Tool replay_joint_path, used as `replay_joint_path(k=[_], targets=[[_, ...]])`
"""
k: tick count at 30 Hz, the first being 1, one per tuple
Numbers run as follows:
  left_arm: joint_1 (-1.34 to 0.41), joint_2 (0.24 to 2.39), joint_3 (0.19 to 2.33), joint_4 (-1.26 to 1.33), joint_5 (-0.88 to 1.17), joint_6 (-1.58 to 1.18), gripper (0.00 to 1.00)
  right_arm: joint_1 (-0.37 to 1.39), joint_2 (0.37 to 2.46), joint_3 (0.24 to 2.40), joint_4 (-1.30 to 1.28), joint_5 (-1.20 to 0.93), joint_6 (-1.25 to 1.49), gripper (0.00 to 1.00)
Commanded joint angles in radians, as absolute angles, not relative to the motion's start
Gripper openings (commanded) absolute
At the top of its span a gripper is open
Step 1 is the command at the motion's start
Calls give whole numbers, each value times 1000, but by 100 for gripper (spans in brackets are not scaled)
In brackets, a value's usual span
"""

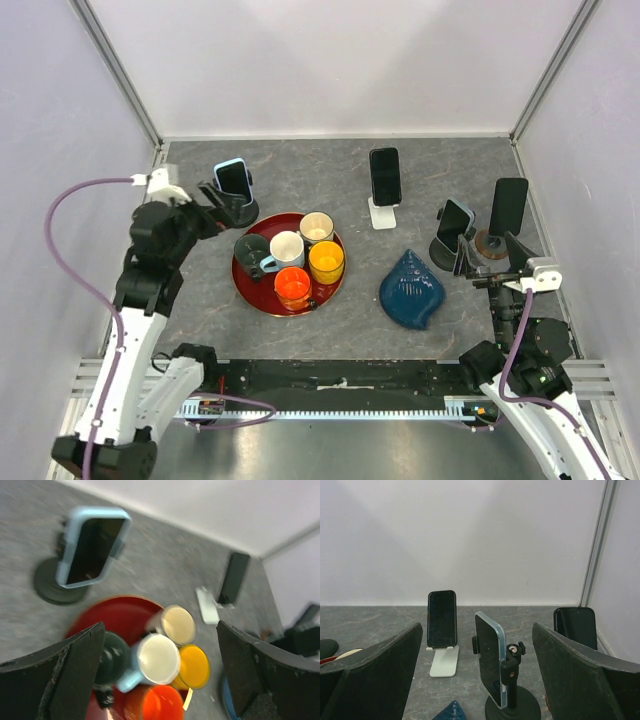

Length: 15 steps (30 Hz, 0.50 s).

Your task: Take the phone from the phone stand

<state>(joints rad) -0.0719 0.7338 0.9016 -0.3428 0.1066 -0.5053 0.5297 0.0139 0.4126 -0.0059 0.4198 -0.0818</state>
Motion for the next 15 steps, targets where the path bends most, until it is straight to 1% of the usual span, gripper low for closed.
replay_joint_path(k=[1,2,4,5,7,8,10,11,12,15], targets=[[-300,805,1005,-400,-45,-617,100,545,5,448,3,425,-72,98],[-413,851,1023,-411,-93,-618,100,548,5,448,3,425,-74,98],[-530,912,1083,-439,-179,-632,100,549,5,446,3,422,-72,98],[-561,978,1101,-443,-193,-652,100,549,3,446,3,422,-72,98],[-622,1035,1150,-448,-256,-672,100,552,3,446,3,422,-72,98],[-691,1070,1166,-445,-284,-683,100,551,5,446,3,420,-74,98],[-764,1170,1222,-445,-381,-687,100,552,5,446,3,417,-72,98],[-826,1204,1242,-443,-408,-692,100,554,5,446,3,417,-72,98],[-853,1277,1284,-445,-429,-692,100,552,5,446,3,419,-72,98],[-922,1382,1363,-442,-452,-704,100,555,5,446,3,417,-74,98]])
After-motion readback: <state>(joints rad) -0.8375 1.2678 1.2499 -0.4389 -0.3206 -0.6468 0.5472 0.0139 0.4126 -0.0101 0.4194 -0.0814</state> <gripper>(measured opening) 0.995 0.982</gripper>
